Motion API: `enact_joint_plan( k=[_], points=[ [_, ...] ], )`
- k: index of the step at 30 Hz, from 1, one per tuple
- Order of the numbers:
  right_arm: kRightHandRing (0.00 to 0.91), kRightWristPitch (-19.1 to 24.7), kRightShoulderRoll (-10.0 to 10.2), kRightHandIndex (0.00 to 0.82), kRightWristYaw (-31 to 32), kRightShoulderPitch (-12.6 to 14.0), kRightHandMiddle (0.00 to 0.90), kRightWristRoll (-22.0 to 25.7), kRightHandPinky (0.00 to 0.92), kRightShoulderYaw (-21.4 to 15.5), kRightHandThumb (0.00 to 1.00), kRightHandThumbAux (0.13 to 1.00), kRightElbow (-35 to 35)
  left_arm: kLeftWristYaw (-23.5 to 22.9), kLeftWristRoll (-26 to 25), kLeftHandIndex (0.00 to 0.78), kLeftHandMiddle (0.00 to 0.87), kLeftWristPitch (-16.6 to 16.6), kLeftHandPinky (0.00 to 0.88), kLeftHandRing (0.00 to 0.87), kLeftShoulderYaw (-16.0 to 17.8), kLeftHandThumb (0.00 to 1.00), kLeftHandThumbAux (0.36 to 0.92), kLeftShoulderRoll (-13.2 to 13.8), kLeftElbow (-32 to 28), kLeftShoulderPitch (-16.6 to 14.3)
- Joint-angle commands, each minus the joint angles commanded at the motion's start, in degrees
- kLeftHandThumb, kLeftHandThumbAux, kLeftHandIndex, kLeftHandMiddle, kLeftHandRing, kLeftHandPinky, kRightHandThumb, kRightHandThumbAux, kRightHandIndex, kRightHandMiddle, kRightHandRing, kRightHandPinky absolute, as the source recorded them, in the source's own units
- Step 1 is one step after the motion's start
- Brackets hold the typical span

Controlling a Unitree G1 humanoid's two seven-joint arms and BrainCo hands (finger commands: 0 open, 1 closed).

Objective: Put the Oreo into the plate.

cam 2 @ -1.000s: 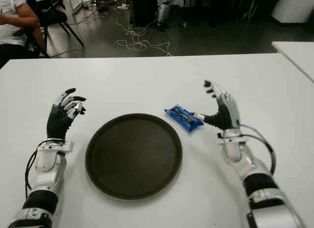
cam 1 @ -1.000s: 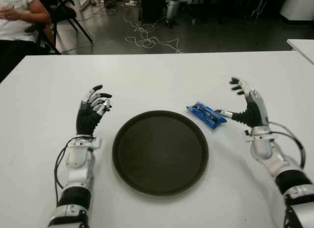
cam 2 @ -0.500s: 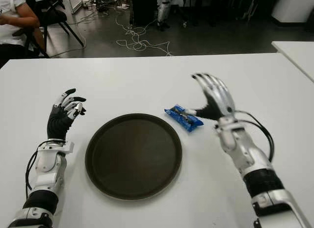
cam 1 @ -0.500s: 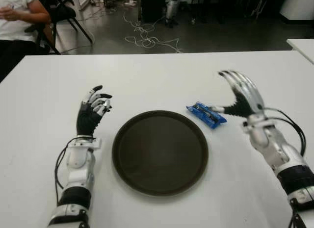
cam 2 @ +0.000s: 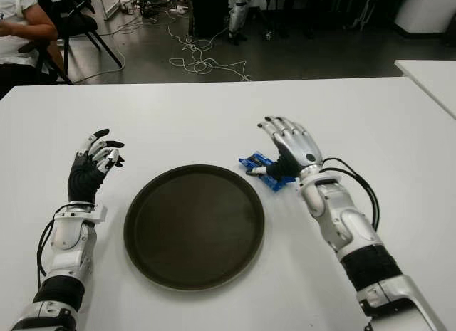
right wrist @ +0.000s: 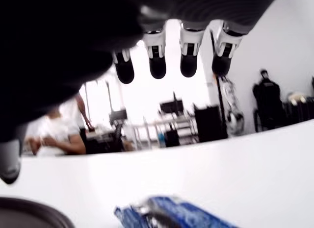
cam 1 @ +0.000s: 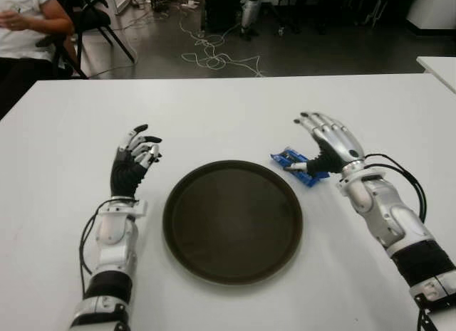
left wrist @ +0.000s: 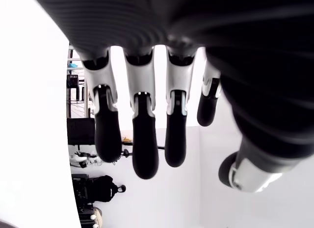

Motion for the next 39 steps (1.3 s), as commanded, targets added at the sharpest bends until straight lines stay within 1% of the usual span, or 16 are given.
enact_joint_plan(
  k=[1,4,7,9,13,17,28,34,39],
  points=[
    [0.0,0.43,0.04,0.0,0.29,0.0,0.0,-0.18,0.0,0.22,0.0,0.448,-0.31,0.0,0.02,0.204,0.398,-0.04,0.489,0.515,0.0,1.0,0.64,0.0,0.0,0.01],
    [0.0,4.38,0.36,0.0,5.79,-0.5,0.0,-2.68,0.003,2.18,0.002,0.443,-4.1,-0.01,0.21,0.2,0.398,-0.07,0.489,0.514,-0.08,1.0,0.64,0.11,0.09,0.02],
    [0.0,7.56,-0.69,0.0,12.92,-1.05,0.0,-5.78,0.006,4.1,0.0,0.446,-7.84,-0.1,0.2,0.194,0.397,-0.14,0.491,0.514,-0.2,1.0,0.64,-0.02,-0.19,0.21],
    [0.0,8.75,-0.95,0.0,15.45,-1.16,0.0,-6.93,0.01,4.66,0.0,0.449,-8.98,-0.07,0.25,0.192,0.396,-0.15,0.492,0.515,-0.24,1.0,0.64,-0.04,-0.29,0.27],
    [0.003,11.09,-0.65,0.0,18.66,-1.11,0.014,-9.14,0.023,5.46,0.0,0.46,-10.44,0.21,0.55,0.194,0.395,-0.22,0.485,0.514,-0.32,1.0,0.641,0.08,-0.36,0.38],
    [0.028,14.29,0.7,0.0,18.27,-0.22,0.036,-12.75,0.05,6.47,0.0,0.467,-11.23,0.14,0.76,0.196,0.394,-0.83,0.482,0.516,-0.32,1.0,0.641,0.29,0.37,0.3],
    [0.074,20.35,3.61,0.038,16.25,0.57,0.083,-17.41,0.076,7.08,0.0,0.466,-10.76,-1.02,0.38,0.195,0.39,-1.64,0.501,0.516,-0.4,1.0,0.642,0.82,0.66,0.3],
    [0.082,23.36,4.79,0.056,15.21,0.88,0.091,-19.99,0.077,7.4,0.0,0.473,-10.85,-1.87,-0.49,0.194,0.391,-2.17,0.484,0.517,-0.11,1.0,0.642,0.58,0.76,0.29],
    [0.105,25.64,5.88,0.064,14.03,1.04,0.104,-22.21,0.12,7.64,0.0,0.493,-10.47,-2.34,-0.77,0.193,0.393,-2.37,0.486,0.515,0.18,1.0,0.642,0.65,1.35,-0.07]
  ],
)
